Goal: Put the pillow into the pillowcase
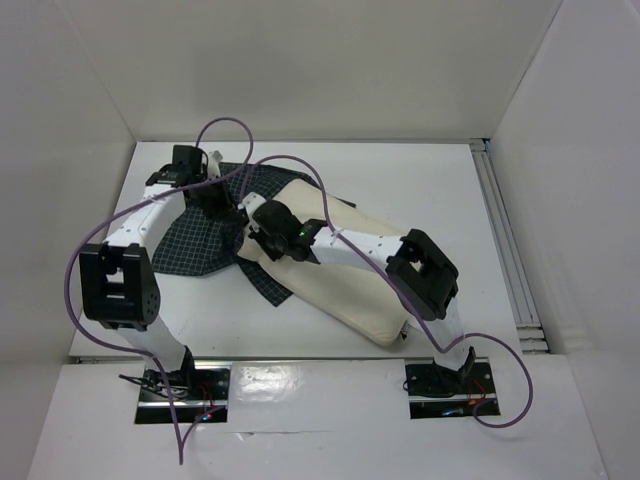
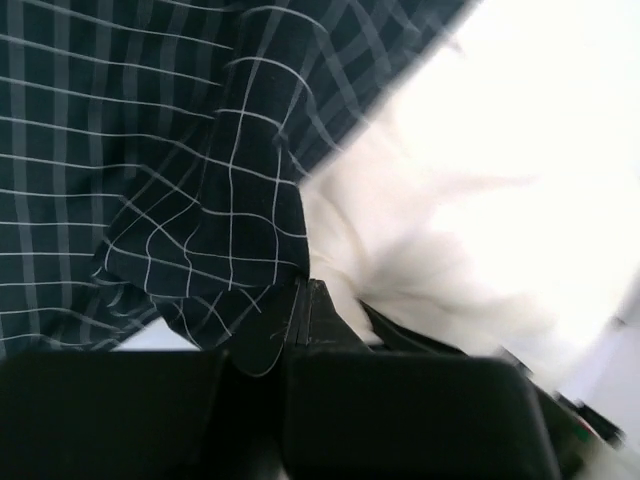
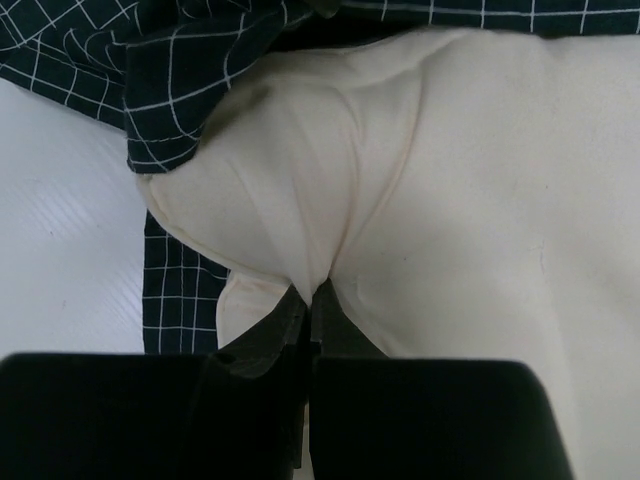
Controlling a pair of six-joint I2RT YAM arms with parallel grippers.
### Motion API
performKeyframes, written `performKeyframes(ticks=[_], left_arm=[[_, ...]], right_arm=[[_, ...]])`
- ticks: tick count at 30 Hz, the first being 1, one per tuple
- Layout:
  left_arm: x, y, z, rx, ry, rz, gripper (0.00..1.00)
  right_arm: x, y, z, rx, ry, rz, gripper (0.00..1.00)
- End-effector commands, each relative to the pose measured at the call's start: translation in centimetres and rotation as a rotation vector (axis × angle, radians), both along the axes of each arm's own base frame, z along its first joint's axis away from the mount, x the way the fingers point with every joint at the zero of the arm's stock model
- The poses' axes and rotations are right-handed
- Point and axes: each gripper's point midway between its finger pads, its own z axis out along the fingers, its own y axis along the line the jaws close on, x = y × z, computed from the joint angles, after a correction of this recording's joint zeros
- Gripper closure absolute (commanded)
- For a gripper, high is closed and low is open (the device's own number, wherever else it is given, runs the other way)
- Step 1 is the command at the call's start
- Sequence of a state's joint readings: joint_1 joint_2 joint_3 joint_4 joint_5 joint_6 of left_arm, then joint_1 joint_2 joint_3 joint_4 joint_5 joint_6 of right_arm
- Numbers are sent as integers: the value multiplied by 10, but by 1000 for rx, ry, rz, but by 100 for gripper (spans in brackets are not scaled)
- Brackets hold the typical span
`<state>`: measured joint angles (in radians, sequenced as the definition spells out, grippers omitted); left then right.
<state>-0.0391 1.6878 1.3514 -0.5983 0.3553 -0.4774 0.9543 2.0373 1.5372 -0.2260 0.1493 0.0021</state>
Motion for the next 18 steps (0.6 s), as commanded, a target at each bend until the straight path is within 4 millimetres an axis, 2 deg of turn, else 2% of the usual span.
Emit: performKeyframes(ticks=[1, 4, 5, 8, 10, 12, 15, 17, 18], left_arm=[[1, -12, 58, -148, -154, -54, 100], [-1, -7, 65, -211, -180, -55, 100], [-7, -15, 74, -256, -191, -94, 100], [-18, -23, 80, -353, -188, -165, 100], [-24, -27, 77, -385, -169, -197, 100], [-34, -30, 61, -406, -113, -204, 100], [-45, -29, 43, -394, -69, -205, 100], [-49, -30, 38, -405, -51, -206, 100], [-51, -30, 35, -406, -40, -204, 100]], right_arm=[[13, -19, 13, -24, -17, -51, 100], [19, -24, 13, -28, -22, -68, 100], [19, -24, 13, -28, -22, -68, 100], [22, -27, 18, -21, -27, -78, 100], [24, -25, 20, -11, -34, -78, 100], [28, -29, 25, -2, -40, -89, 100], [35, -23, 42, 51, -75, -104, 100], [39, -17, 55, 79, -96, -105, 100], [42, -14, 53, 80, -96, -105, 100]])
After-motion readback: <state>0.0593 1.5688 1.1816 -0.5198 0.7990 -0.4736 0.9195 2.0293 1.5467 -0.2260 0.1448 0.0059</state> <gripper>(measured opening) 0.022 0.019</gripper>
